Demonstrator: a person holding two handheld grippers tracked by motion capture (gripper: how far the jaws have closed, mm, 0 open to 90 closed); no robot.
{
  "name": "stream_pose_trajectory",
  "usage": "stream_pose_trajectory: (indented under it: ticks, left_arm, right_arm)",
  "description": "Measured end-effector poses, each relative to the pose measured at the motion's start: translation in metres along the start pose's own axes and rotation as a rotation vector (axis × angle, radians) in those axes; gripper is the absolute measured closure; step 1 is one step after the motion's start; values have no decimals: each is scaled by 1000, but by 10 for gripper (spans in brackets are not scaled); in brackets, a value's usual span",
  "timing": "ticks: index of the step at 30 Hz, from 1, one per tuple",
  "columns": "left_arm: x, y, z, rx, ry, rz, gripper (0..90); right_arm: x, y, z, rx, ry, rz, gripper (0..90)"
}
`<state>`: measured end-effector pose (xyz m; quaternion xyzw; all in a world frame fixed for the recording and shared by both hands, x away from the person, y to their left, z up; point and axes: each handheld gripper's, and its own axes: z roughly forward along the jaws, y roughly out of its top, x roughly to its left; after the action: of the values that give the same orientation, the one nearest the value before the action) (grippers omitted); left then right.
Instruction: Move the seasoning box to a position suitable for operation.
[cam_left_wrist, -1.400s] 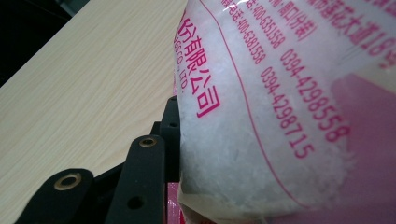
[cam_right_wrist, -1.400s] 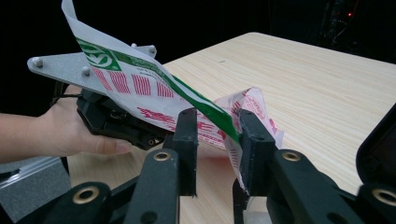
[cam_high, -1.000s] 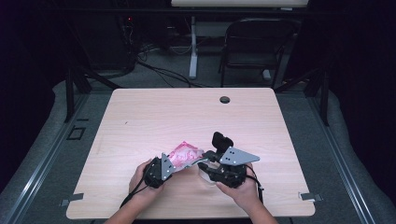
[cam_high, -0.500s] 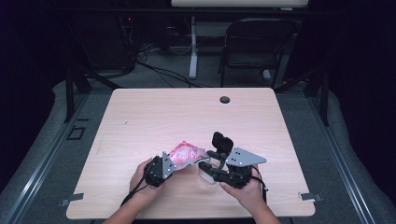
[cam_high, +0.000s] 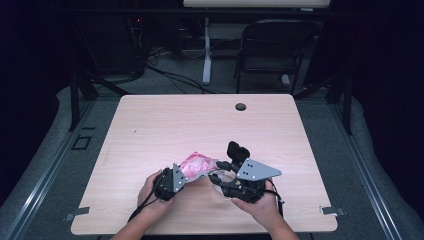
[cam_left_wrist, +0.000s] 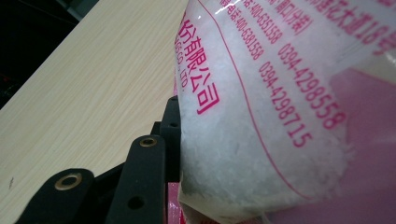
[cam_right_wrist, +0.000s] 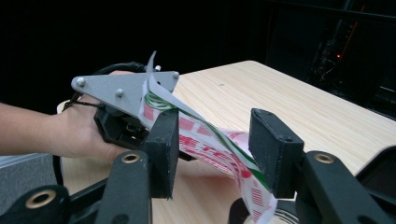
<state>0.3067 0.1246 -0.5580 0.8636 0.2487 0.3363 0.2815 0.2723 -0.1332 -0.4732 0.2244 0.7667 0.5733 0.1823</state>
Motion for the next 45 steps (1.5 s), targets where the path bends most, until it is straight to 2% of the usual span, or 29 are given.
stream_pose_trajectory:
  ticks: [5,11,16,29,38,45]
  left_arm:
    - [0,0,-2,-2,9,8,661]
    - [0,0,-1,-3,15,9,661]
    - [0,1,-2,-4,24,15,662]
    - [3,5,-6,-11,80,49,663]
    - [6,9,-9,-25,106,53,664]
    - [8,15,-13,-33,130,70,665]
  right_arm:
    - [1,-2,4,24,-3,-22,549]
    - [-3,-6,5,36,7,4,608]
    - [-5,-7,6,55,-1,6,657]
    - [-6,-10,5,83,-5,14,781]
    - [-8,-11,4,84,-13,20,867]
    - [-9,-10,1,80,-14,22,891]
